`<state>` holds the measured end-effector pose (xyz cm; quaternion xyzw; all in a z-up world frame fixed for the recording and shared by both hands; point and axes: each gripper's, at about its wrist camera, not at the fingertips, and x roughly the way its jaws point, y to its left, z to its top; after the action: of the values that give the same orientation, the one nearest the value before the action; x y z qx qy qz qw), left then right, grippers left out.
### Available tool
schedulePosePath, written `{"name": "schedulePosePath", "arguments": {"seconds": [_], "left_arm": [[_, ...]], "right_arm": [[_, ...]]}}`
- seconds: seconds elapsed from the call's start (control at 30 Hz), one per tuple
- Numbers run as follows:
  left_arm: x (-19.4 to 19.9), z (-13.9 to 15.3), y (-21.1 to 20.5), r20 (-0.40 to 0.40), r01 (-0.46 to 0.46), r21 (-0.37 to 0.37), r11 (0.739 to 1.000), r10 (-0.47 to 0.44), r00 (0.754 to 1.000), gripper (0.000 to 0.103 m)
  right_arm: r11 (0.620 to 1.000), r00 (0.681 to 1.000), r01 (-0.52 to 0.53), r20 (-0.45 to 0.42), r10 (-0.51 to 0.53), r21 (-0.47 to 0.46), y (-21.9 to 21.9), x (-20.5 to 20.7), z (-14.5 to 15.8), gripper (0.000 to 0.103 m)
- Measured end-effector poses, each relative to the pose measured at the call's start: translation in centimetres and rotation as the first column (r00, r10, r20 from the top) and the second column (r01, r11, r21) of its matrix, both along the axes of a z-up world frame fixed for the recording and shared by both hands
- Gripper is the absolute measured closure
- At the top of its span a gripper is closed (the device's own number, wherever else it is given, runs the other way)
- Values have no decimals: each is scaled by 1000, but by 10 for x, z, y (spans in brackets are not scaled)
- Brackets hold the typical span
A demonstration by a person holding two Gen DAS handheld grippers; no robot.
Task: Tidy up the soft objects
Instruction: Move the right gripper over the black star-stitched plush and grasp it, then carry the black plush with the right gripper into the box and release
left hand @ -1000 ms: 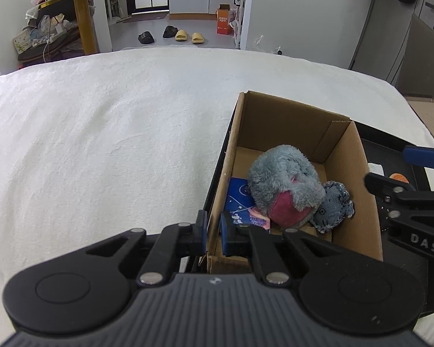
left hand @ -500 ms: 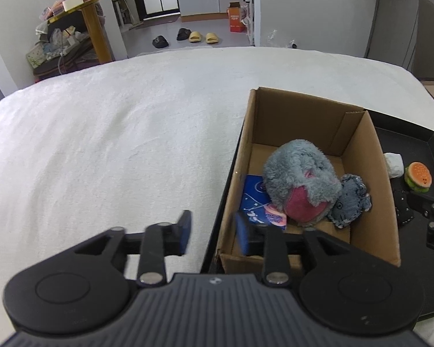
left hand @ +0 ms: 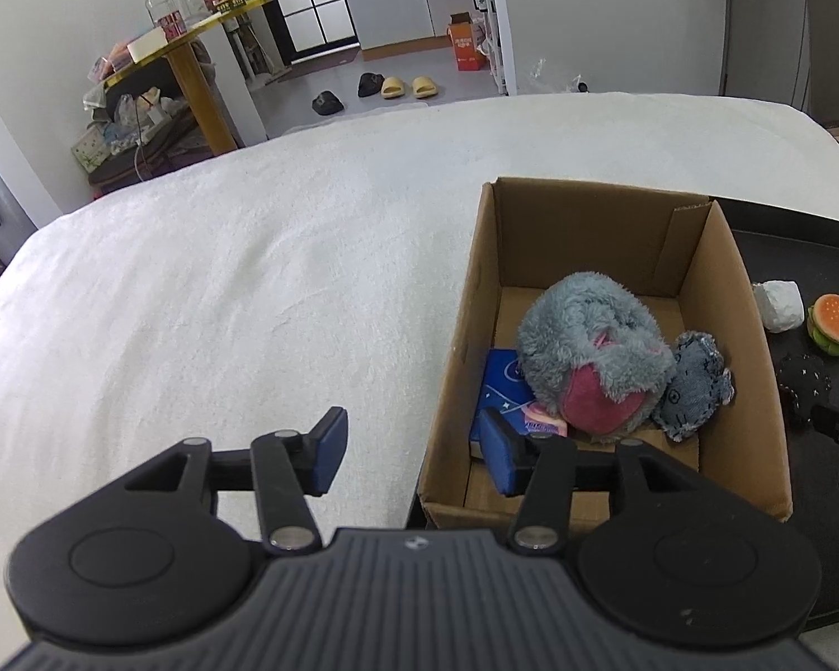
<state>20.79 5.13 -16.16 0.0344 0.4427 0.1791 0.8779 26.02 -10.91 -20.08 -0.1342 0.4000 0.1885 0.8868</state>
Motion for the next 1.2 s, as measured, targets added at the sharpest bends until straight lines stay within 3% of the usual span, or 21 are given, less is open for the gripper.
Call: {"name": "schedulePosePath", "arguments": {"seconds": [0.13, 0.27, 0.63, 0.73, 0.87, 0.97, 1.2], "left_arm": [[4, 1, -6, -4, -3, 31, 1000, 3, 1000, 40], [9, 0, -17, -26, 7, 81, 997, -5, 1000, 38], [17, 0, -27, -45, -8, 129, 992, 14, 999, 37], [18, -1, -31, -53, -6, 146, 989, 14, 999, 37], [17, 1, -34, -45, -7, 158, 987, 14, 999, 37], [15, 3, -35, -37, -7, 163, 987, 13, 999, 37], [8, 10, -31, -5, -14, 137, 990, 15, 1000, 37]], "right_arm": [[999, 999, 38, -19, -38, 24, -14, 7, -13, 34], [990, 997, 73, -45, -68, 118, -25, 15, -19, 23], [991, 996, 73, -49, -68, 116, -29, 31, -42, 29], [985, 996, 71, -63, -62, 159, -34, 32, -44, 36], [988, 997, 63, -51, -56, 144, -36, 29, -44, 77], [985, 996, 67, -64, -58, 157, -40, 29, -42, 84], [985, 996, 81, -60, -73, 154, -44, 21, -31, 86]]}}
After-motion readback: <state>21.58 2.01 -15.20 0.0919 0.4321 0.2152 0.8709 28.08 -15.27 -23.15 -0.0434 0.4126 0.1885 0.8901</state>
